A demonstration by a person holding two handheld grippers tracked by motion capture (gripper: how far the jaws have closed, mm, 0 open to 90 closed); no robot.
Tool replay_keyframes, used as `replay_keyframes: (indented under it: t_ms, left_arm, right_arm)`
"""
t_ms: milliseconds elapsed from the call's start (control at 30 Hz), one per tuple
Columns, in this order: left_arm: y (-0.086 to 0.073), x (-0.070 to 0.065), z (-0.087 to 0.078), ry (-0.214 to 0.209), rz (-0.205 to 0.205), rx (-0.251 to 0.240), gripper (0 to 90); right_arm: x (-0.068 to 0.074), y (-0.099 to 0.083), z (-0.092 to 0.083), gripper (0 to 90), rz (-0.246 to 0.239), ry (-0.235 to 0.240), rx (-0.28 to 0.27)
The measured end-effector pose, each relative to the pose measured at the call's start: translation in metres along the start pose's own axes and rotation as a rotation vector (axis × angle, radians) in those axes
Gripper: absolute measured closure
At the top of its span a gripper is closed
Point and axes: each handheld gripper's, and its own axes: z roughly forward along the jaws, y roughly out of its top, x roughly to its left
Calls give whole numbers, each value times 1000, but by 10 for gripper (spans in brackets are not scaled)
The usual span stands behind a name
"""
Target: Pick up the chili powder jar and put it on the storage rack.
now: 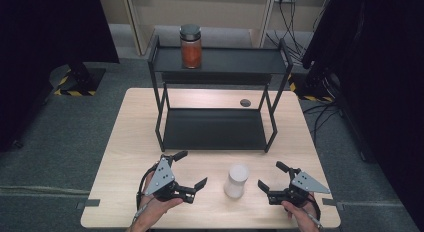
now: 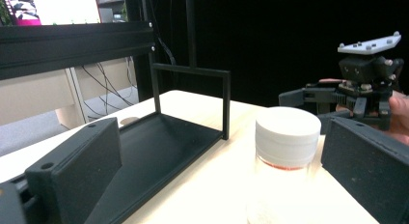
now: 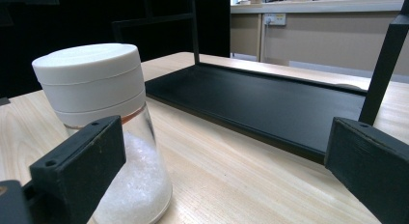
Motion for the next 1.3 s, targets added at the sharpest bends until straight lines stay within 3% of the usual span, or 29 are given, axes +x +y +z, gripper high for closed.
replay_keyframes:
  t_ms: [1300]
  left_arm:
    - [-48, -11, -7, -26, -12, 16, 2]
  right_arm:
    - [0, -2, -1, 12, -5, -3, -10]
